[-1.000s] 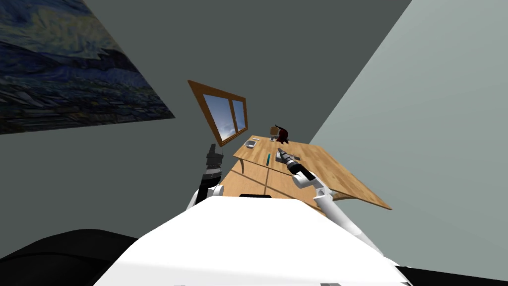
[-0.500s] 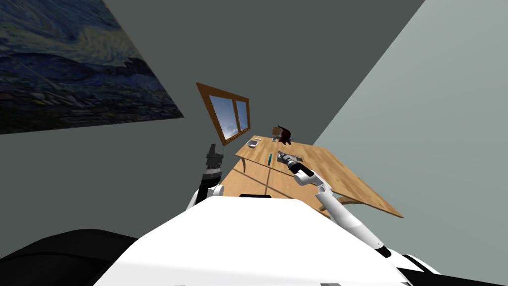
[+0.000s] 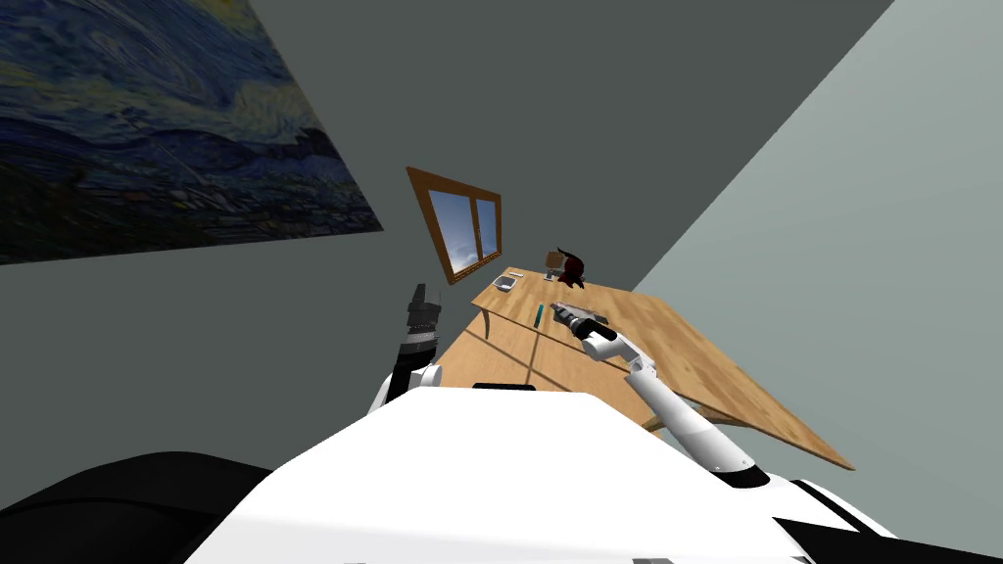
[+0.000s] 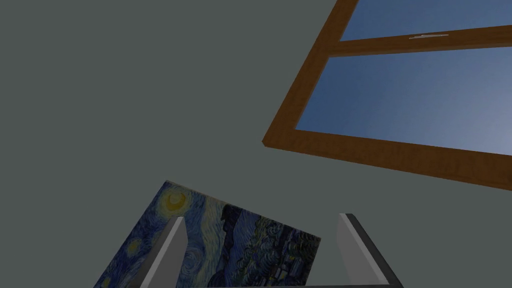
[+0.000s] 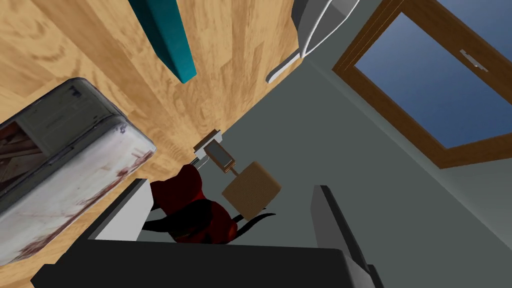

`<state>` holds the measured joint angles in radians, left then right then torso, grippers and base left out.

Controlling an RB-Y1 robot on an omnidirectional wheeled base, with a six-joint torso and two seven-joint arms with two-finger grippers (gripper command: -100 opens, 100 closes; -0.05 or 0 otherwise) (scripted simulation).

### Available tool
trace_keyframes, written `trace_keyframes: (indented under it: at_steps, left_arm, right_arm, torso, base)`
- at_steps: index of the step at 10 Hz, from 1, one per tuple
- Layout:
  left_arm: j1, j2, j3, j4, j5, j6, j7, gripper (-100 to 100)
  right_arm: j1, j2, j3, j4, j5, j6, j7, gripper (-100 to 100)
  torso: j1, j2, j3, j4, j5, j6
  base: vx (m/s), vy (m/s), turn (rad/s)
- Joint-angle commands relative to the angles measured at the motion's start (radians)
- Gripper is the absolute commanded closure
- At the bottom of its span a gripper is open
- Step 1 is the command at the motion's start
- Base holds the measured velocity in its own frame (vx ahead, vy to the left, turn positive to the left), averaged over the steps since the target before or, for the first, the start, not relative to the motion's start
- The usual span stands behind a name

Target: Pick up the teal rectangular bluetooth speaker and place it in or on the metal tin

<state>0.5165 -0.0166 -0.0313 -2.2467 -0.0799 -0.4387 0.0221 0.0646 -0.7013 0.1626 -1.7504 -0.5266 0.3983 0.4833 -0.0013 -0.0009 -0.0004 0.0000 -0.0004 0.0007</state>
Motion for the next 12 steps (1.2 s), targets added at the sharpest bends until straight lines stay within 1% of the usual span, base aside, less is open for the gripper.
trace_keyframes:
  at_steps: [1, 2, 3, 4, 5, 6, 7, 8, 9, 10, 11, 12]
  left_arm:
    - [0.000, 0.000, 0.000, 0.000, 0.000, 0.000, 0.000, 0]
    - [0.000, 0.000, 0.000, 0.000, 0.000, 0.000, 0.000, 0]
    - [0.000, 0.000, 0.000, 0.000, 0.000, 0.000, 0.000, 0]
    - [0.000, 0.000, 0.000, 0.000, 0.000, 0.000, 0.000, 0]
    - [0.000, 0.000, 0.000, 0.000, 0.000, 0.000, 0.000, 0]
    - [0.000, 0.000, 0.000, 0.000, 0.000, 0.000, 0.000, 0]
    - [0.000, 0.000, 0.000, 0.000, 0.000, 0.000, 0.000, 0]
    - [0.000, 0.000, 0.000, 0.000, 0.000, 0.000, 0.000, 0]
    - [0.000, 0.000, 0.000, 0.000, 0.000, 0.000, 0.000, 0]
    - [0.000, 0.000, 0.000, 0.000, 0.000, 0.000, 0.000, 0]
    - [0.000, 0.000, 0.000, 0.000, 0.000, 0.000, 0.000, 0]
    - [0.000, 0.000, 0.000, 0.000, 0.000, 0.000, 0.000, 0]
  right_arm:
    - [-0.028, -0.040, 0.014, 0.050, -0.048, 0.050, 0.028, -100]
    - [-0.028, -0.040, 0.014, 0.052, -0.048, 0.067, 0.028, -100]
    - [-0.050, -0.067, 0.026, 0.094, -0.083, 0.096, 0.052, -100]
    - [-0.050, -0.067, 0.026, 0.094, -0.083, 0.119, 0.052, -100]
    - [-0.070, -0.092, 0.039, 0.136, -0.118, 0.146, 0.076, -100]
    - [-0.070, -0.092, 0.039, 0.136, -0.118, 0.173, 0.076, -100]
    - [-0.090, -0.114, 0.051, 0.178, -0.152, 0.201, 0.099, -100]
    - [-0.090, -0.114, 0.051, 0.178, -0.152, 0.225, 0.099, -100]
    - [-0.109, -0.134, 0.064, 0.219, -0.185, 0.261, 0.122, -100]
    - [-0.109, -0.134, 0.064, 0.219, -0.185, 0.276, 0.122, -100]
    - [-0.127, -0.153, 0.077, 0.260, -0.216, 0.310, 0.144, -100]
    - [-0.127, -0.153, 0.077, 0.260, -0.216, 0.326, 0.144, -100]
  torso:
    - [0.000, 0.000, 0.000, 0.000, 0.000, 0.000]
    - [0.000, 0.000, 0.000, 0.000, 0.000, -0.001]
    - [0.000, 0.000, 0.000, 0.000, 0.000, 0.000]
    - [0.000, -0.001, -0.001, 0.000, 0.000, -0.001]
    - [0.000, -0.001, -0.001, 0.000, 0.000, 0.000]
    - [0.000, -0.002, -0.001, 0.000, 0.000, 0.000]
    - [0.000, -0.002, -0.001, 0.000, 0.000, 0.000]
    - [0.000, -0.002, -0.001, 0.000, 0.000, -0.001]
    - [0.000, -0.002, -0.001, 0.000, 0.000, 0.000]
    - [0.000, -0.002, -0.001, 0.000, 0.000, 0.000]
    - [0.000, -0.002, -0.001, -0.001, 0.000, 0.000]
    - [0.000, -0.003, -0.002, -0.001, 0.000, 0.000]
  base:
    - [0.000, 0.006, 0.185]
    - [0.004, 0.000, 0.093]
    - [0.010, 0.004, 0.167]
    - [0.011, 0.001, 0.111]
    - [0.019, 0.007, 0.175]
    - [0.019, 0.001, 0.106]
    - [0.028, 0.005, 0.229]
    - [0.027, -0.003, 0.097]
    - [0.031, 0.004, 0.160]
    - [0.026, 0.000, 0.101]
    - [0.044, 0.004, 0.206]
    - [0.041, 0.000, 0.094]
